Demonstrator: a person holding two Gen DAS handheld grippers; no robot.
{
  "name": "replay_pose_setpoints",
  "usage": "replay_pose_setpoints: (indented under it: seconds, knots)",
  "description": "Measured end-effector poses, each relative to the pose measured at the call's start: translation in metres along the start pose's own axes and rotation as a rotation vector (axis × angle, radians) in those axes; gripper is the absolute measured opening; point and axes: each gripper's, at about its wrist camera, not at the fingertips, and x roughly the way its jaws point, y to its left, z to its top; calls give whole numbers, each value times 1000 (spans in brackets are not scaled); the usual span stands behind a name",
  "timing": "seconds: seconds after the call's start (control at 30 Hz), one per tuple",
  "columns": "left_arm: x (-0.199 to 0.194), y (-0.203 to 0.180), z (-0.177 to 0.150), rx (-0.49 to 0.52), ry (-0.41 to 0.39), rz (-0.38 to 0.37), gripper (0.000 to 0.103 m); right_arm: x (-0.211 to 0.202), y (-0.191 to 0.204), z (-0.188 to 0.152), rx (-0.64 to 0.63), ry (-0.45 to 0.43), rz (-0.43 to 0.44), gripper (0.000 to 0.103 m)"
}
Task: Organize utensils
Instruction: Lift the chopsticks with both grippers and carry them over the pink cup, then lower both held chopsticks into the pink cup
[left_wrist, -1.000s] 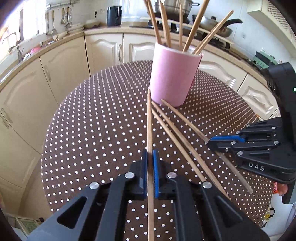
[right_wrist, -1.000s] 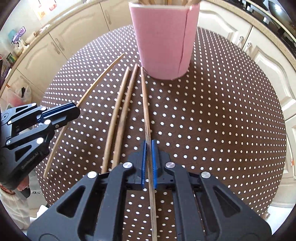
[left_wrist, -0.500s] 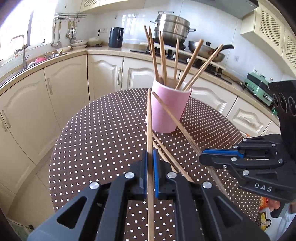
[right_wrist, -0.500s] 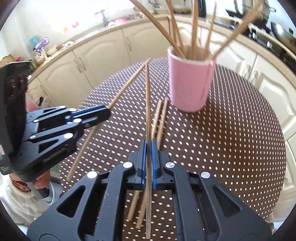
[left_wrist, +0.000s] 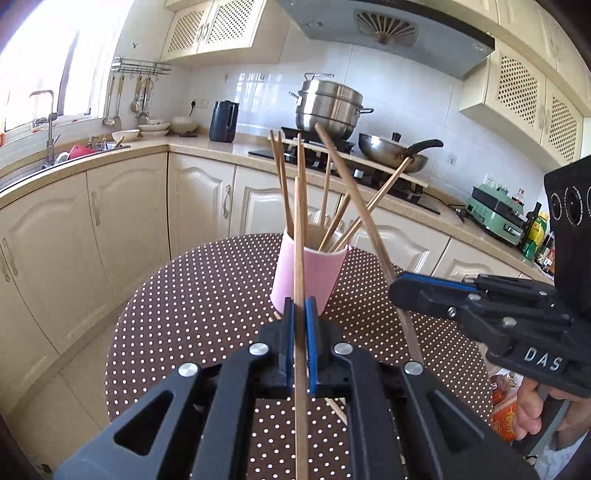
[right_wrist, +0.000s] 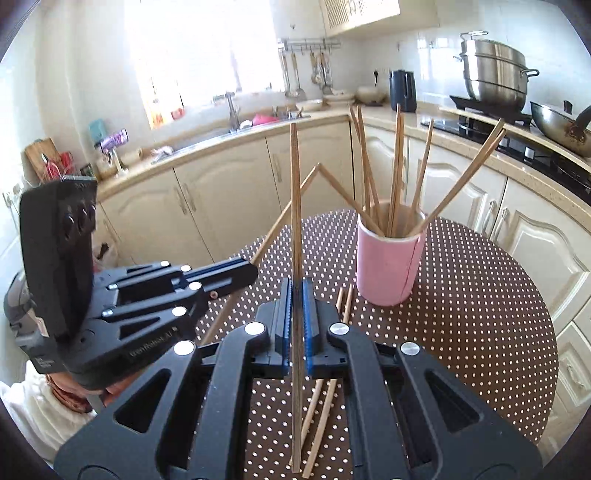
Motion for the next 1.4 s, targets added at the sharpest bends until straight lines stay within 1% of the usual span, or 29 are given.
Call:
replay_pose_setpoints:
  seconds: [0.13,0.27,0.4,0.6,0.67,0.77,0.93,1.0,1.2,1.33,1.4]
  knots:
    - [-6,-5,12,6,-44,-18,6,-17,3,10,6,-83,13,6]
    - [-11,-9,31,11,-87,-29,6,-23,-1,25,7,-150,19,6]
    - [-13,-14,43,17,-133,-42,6,-32,-9,38,36,-231,27,6]
    - [-9,-17,65,14,-188,-60,6,-38,-21,53,50,-302,35,6]
    - [-6,-16,73,10,-208,-64,6,-41,-29,59,68,-315,50,6]
    - [-1,-12,84,1,-237,-76,6,-45,-42,66,85,-345,42,6]
    - [12,-7,100,-15,-290,-87,6,-49,-64,73,110,-387,8,6]
    - [17,-7,105,-20,-312,-92,6,-47,-72,74,112,-399,-21,6]
    - [34,-5,114,-30,-363,-104,6,-32,-90,78,131,-418,-45,6]
    - [44,-1,115,-40,-438,-104,6,-17,-92,83,110,-432,-57,6]
    - [49,4,116,-61,-469,-105,6,-9,-93,84,106,-437,-62,6]
